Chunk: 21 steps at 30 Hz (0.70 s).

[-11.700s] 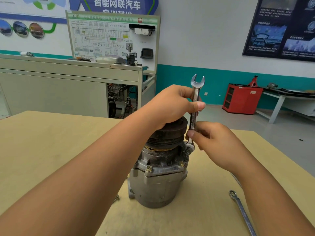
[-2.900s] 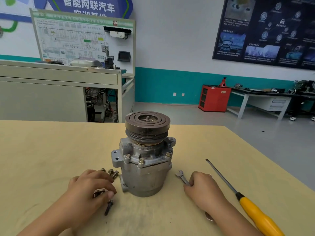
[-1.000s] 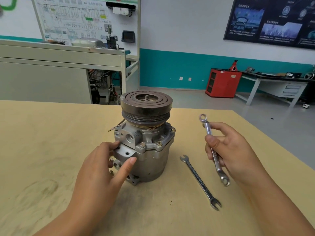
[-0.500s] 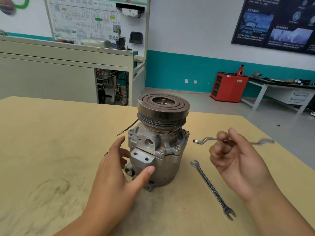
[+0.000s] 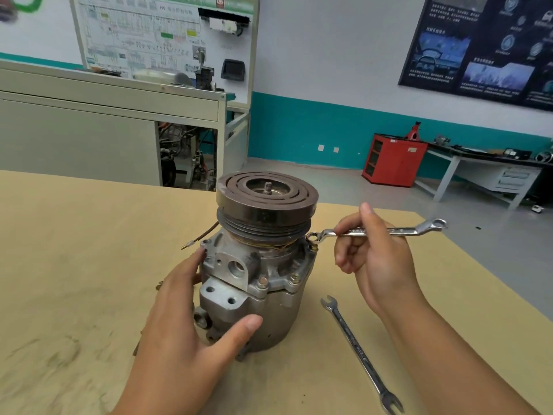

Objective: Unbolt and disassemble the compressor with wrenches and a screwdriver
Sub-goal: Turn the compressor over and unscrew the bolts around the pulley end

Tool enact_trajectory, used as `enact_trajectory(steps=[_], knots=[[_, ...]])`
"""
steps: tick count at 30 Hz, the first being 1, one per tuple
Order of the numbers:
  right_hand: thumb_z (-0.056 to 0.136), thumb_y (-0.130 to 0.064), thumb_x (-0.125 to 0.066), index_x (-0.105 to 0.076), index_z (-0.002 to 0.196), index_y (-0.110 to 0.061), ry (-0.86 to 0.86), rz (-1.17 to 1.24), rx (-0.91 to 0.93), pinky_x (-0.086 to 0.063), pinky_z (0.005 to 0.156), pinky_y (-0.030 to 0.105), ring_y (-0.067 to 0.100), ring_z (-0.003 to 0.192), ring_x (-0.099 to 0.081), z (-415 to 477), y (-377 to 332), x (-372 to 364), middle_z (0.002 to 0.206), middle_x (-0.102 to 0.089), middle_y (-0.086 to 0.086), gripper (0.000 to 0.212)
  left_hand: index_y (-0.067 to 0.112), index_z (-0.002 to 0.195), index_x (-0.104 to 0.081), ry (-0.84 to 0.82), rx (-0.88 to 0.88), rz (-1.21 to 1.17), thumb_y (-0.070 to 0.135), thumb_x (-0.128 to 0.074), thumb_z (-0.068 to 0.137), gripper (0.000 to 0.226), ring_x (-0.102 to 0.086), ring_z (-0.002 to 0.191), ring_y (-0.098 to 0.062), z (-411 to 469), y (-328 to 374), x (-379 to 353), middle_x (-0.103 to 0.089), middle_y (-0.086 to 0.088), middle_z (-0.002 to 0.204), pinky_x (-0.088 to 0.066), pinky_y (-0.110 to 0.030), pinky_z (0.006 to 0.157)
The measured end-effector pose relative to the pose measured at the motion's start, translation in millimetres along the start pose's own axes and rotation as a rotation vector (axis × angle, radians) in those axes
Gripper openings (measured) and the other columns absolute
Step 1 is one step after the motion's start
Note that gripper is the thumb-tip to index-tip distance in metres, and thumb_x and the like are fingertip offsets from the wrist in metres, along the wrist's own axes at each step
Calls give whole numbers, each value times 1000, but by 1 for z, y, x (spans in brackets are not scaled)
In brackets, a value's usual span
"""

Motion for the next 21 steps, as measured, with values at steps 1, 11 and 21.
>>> enact_trajectory(steps=[1, 11, 21], knots=[[101, -30, -34, -70, 66, -18, -23, 11, -7, -39, 40, 20, 15, 40, -49, 1, 2, 2, 45, -55, 10, 52, 56, 128, -30, 16, -9, -1, 72, -67, 52, 87, -40, 112, 21, 1, -1, -1, -43, 36, 123, -40, -21, 79], [78, -35, -53, -62, 72, -3, 1, 150, -63, -43, 41, 20, 18, 41, -54, -24, 5, 12, 49, -59, 13, 34, 62, 123, -47, -44, -57, -193, 55, -65, 59, 67, -56, 111, 9, 20, -21, 9, -58, 32, 121, -42, -3, 85], [81, -41, -51, -69, 58, -15, 16, 79, -25, -45, 43, 22, 16, 44, -55, -32, 3, -4, 49, -59, 10, 39, 32, 134, -48, -218, -54, -394, 40, -74, 72, 67, -56, 119, -5, 25, -29, 13, -59, 16, 130, -45, -17, 95]])
Point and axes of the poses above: each hand's wrist, its own z-axis towards the middle knuckle, its own x-axis out of the back of the hand, y = z × x, the point moved 2 cm from there along z, towards the middle knuckle
